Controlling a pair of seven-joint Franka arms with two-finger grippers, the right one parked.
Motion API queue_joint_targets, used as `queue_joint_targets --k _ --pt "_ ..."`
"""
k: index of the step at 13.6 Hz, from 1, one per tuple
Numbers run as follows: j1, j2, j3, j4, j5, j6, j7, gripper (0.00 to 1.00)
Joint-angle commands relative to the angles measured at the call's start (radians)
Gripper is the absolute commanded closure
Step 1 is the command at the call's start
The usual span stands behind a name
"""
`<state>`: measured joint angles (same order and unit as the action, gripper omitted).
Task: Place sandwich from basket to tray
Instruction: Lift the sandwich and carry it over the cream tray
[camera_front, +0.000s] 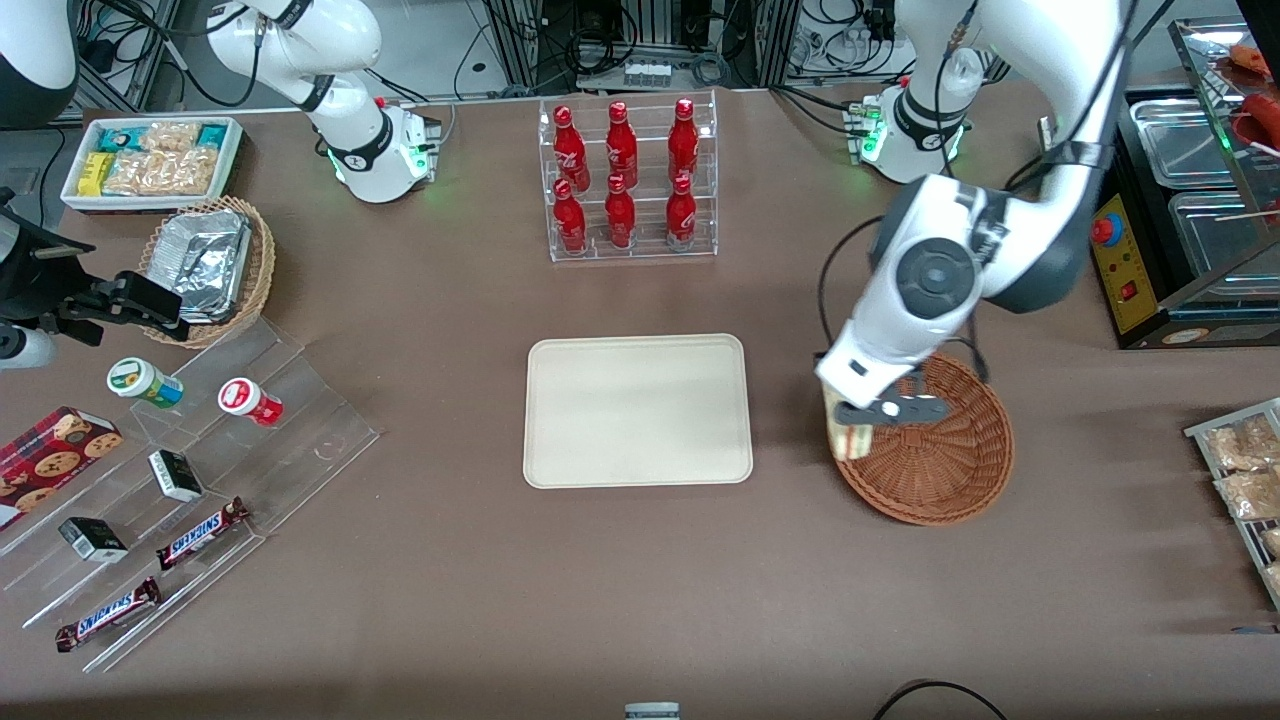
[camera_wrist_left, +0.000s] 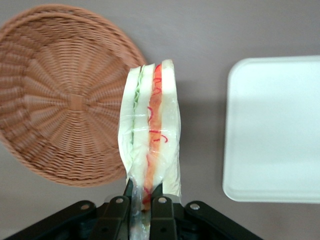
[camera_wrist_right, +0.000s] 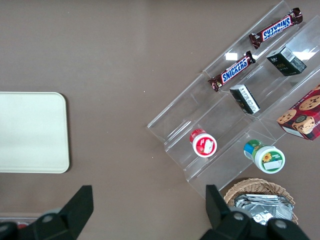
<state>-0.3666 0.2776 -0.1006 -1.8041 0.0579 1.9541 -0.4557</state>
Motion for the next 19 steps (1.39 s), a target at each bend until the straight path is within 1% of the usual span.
queue_joint_targets --k 1,5,11,13,15,19 --pt "-0.072 0.057 0.006 0.066 0.007 -0.011 0.009 1.0" --pt "-0.158 0.152 0.006 0.173 -0.004 -0.012 -0.032 1.0" --pt "-0.248 0.328 0.006 0.334 -0.001 -0.009 -0.162 1.0" --pt "-0.262 0.371 0.006 0.38 -0.001 -0.009 -0.201 1.0" --pt "-0.27 0.393 0.006 0.397 -0.001 -0.006 -0.205 1.0" --pt "-0.29 0.437 0.006 0.399 0.0 0.064 -0.227 1.0"
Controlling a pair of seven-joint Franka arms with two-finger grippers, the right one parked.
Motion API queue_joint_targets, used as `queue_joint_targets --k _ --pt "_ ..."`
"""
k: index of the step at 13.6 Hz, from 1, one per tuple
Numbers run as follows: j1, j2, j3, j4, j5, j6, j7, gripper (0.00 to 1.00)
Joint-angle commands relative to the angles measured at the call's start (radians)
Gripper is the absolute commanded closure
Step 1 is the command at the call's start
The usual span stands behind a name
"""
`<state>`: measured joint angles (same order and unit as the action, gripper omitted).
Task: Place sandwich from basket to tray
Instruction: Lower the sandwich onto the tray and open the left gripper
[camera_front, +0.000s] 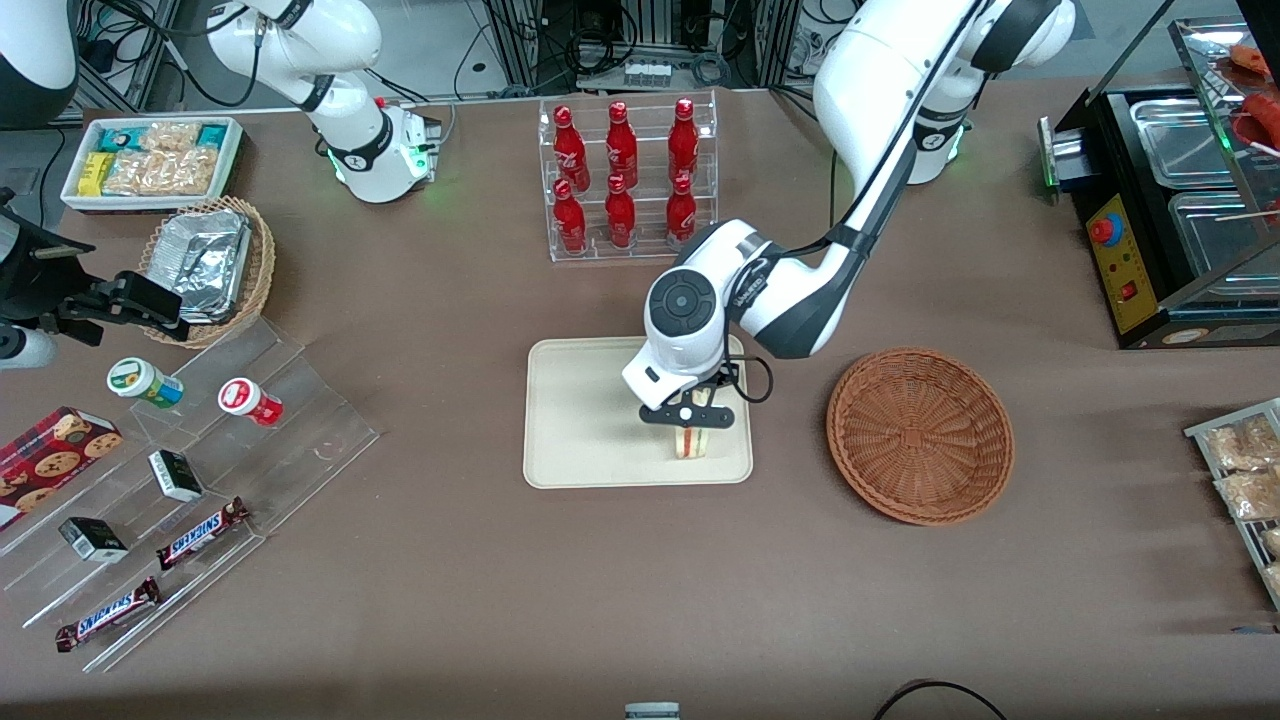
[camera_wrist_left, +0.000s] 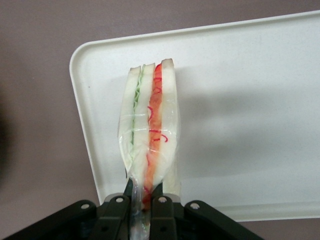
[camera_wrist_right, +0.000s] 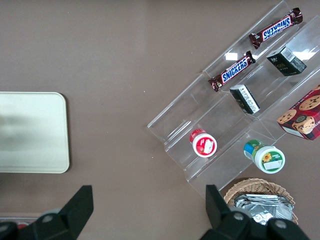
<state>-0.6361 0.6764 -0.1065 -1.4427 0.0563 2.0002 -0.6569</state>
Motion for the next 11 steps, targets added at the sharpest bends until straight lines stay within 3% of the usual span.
queue_joint_targets --k 1,7,8,9,10,11 --pt "-0.026 0.043 0.011 0.038 0.004 0.023 -0.026 1.0" --pt "-0.03 0.071 0.011 0.038 0.008 0.04 -0.026 1.0" --pt "-0.03 0.074 0.011 0.038 0.008 0.043 -0.027 0.89" --pt "-0.03 0.077 0.011 0.038 0.008 0.043 -0.027 0.59" --pt "-0.03 0.078 0.011 0.039 0.008 0.043 -0.027 0.37" --pt "-0.03 0.08 0.011 0.041 0.008 0.046 -0.029 0.0"
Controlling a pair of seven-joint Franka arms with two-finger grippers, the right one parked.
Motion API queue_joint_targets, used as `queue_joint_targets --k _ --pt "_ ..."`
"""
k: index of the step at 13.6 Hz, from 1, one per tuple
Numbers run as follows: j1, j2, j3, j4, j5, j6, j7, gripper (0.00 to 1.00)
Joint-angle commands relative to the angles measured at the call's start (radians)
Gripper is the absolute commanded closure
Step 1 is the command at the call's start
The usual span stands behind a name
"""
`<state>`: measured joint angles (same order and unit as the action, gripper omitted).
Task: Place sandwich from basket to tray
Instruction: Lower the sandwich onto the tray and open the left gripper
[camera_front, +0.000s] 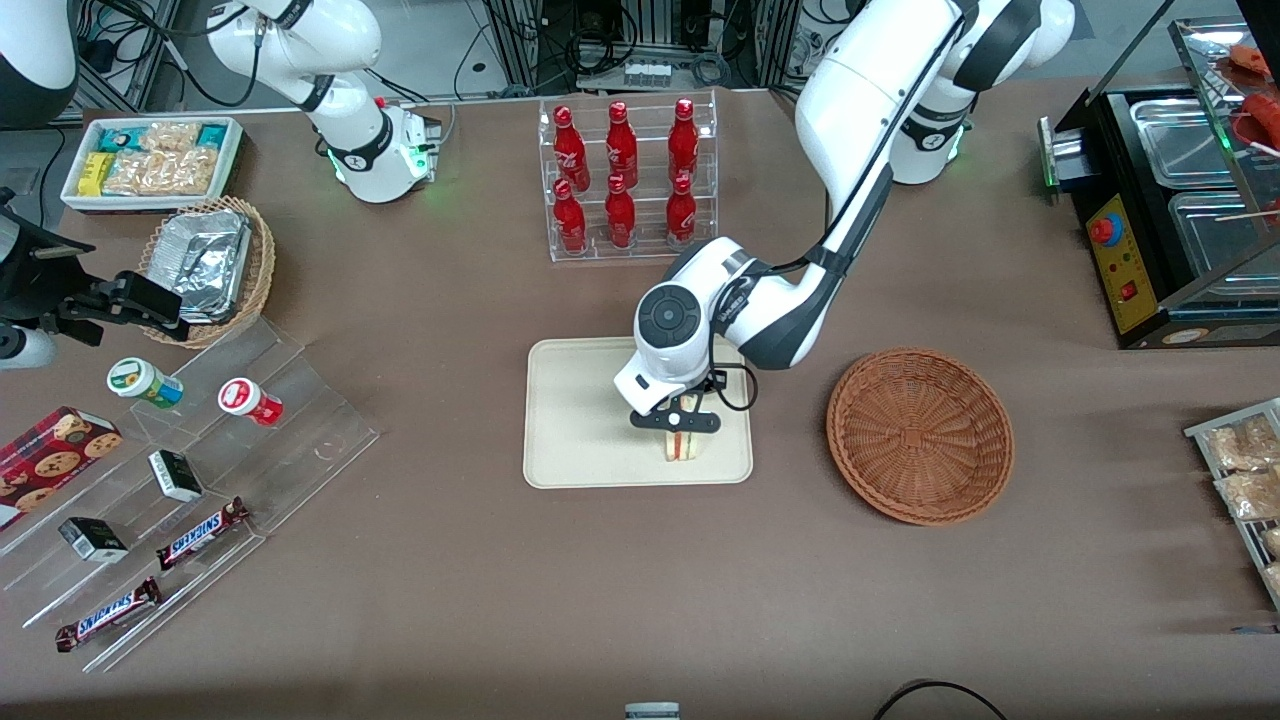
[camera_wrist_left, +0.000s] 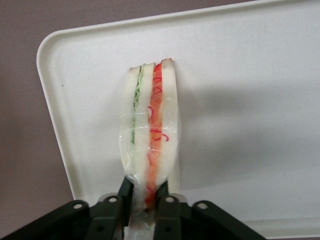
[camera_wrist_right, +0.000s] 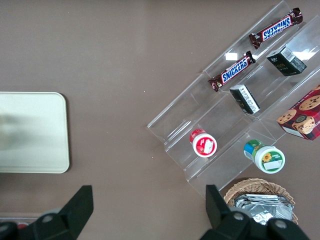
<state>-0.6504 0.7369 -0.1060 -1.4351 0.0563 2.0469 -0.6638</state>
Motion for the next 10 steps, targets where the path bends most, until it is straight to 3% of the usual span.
queue_joint_targets --k 1,10 --pt "-0.015 0.018 0.011 0.033 0.004 0.012 -0.022 0.0" --pt "-0.005 -0.023 0.019 0.073 0.0 -0.004 -0.079 0.0"
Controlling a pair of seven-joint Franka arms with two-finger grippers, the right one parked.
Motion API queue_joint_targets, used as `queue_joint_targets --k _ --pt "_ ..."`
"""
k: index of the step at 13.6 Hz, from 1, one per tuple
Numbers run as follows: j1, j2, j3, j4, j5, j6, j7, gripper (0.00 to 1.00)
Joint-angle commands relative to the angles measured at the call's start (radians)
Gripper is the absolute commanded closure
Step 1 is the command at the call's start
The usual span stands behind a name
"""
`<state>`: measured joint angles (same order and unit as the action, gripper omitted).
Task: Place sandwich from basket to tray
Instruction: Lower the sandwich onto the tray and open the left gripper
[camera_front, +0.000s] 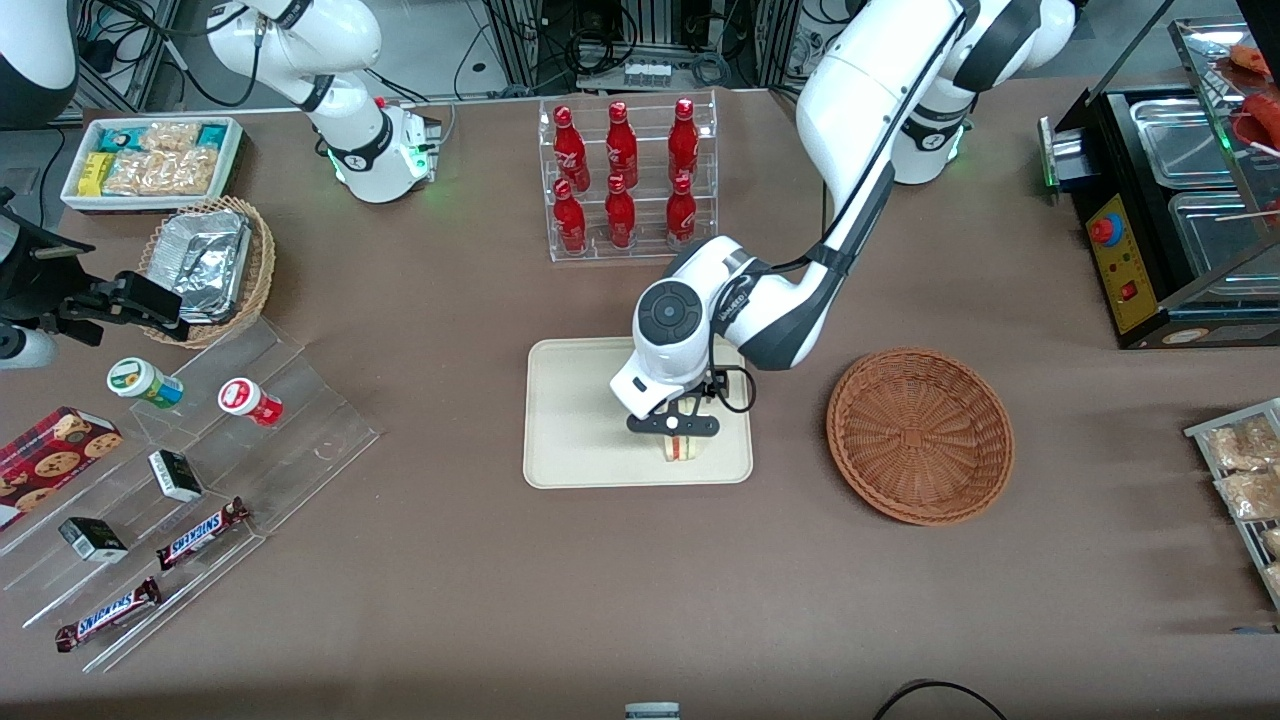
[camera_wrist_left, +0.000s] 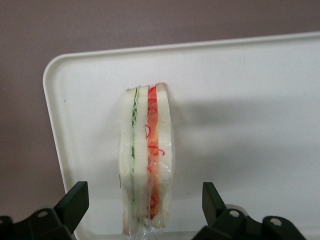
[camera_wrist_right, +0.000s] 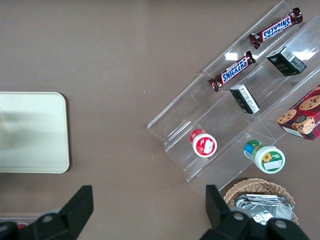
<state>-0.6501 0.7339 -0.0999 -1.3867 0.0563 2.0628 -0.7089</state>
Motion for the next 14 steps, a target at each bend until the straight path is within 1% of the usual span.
queue_joint_targets --k 1,4,7,9,11,14 --pt "-0.005 -0.028 0.014 0.025 0.003 -0.021 -0.031 0.0" --pt "-0.002 -0.079 0.017 0.028 0.014 -0.02 -0.021 0.0" --pt "0.03 -0.125 0.022 0.029 0.016 -0.026 -0.037 0.0" --pt "0.036 -0.152 0.069 0.029 0.013 -0.106 -0.024 0.0" --pt "0.052 -0.178 0.101 0.029 0.004 -0.131 -0.033 0.0" --pt "0.122 -0.22 0.103 0.029 0.0 -0.199 -0.023 0.0"
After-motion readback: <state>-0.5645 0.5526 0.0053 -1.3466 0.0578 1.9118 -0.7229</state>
